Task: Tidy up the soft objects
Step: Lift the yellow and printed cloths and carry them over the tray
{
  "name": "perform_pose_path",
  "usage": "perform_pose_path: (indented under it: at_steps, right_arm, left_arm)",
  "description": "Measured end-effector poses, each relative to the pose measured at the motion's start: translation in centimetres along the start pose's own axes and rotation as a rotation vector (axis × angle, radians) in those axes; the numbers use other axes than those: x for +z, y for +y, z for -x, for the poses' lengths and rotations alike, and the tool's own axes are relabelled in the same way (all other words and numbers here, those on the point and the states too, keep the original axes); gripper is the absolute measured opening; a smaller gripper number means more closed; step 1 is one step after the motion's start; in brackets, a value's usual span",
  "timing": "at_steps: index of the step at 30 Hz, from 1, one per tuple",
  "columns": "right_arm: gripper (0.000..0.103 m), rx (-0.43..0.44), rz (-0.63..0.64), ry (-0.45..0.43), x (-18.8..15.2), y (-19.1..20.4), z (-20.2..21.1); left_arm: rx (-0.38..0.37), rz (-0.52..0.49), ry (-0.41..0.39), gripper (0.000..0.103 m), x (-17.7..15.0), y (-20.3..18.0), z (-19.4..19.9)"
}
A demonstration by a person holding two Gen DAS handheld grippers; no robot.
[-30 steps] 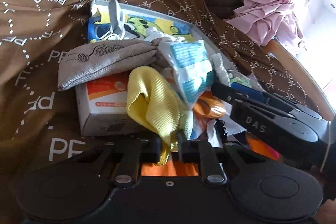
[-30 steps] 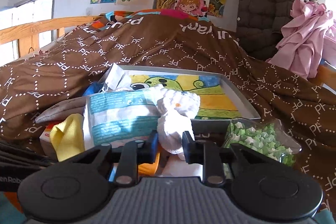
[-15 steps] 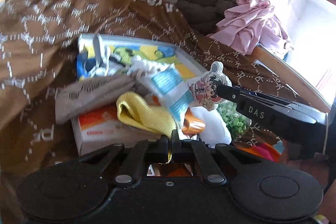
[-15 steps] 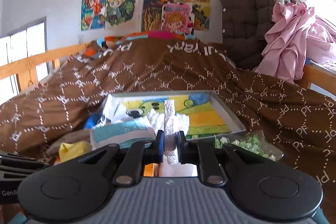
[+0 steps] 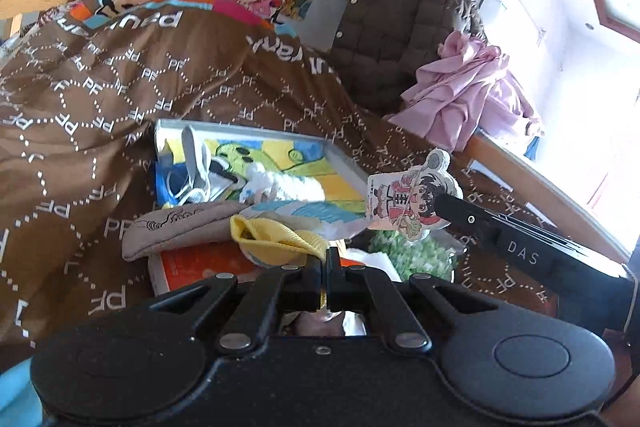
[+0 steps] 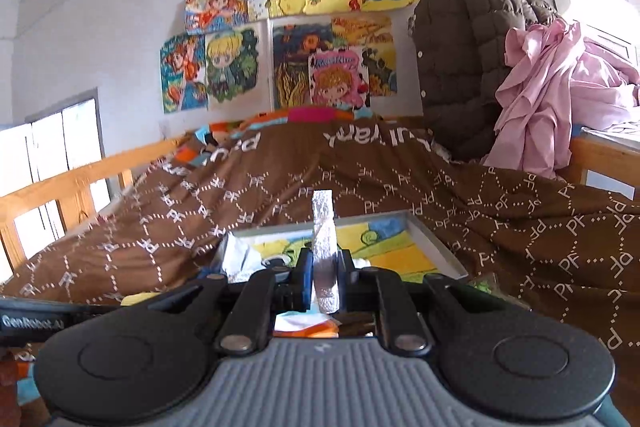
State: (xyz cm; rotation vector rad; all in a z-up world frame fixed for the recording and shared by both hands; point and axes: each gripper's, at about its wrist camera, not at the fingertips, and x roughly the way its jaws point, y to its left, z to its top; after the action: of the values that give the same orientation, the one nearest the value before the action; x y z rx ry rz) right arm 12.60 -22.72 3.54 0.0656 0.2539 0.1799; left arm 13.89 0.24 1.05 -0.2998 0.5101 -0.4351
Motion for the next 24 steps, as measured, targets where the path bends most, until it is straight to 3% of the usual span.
perform_pose_path:
  at_steps: [4, 17, 24]
  right_arm:
    - [0.014, 0.014, -0.002, -0.016, 0.3, -0.2, 0.5]
    - [0.014, 0.045, -0.01, -0.044, 0.5, -0.2, 0.2]
    - [0.014, 0.045, -0.022, -0.055, 0.6, -0.5, -0.2]
  left_arm:
    - [-0.038, 0.033, -0.009, 0.001, 0.8, 0.1, 1.3]
    - [-0.156, -0.028, -0.1, 0.001, 3.0, -1.6, 3.9]
    - [-0.179, -0.092, -0.124, 0.001, 6.8, -2.4, 2.7]
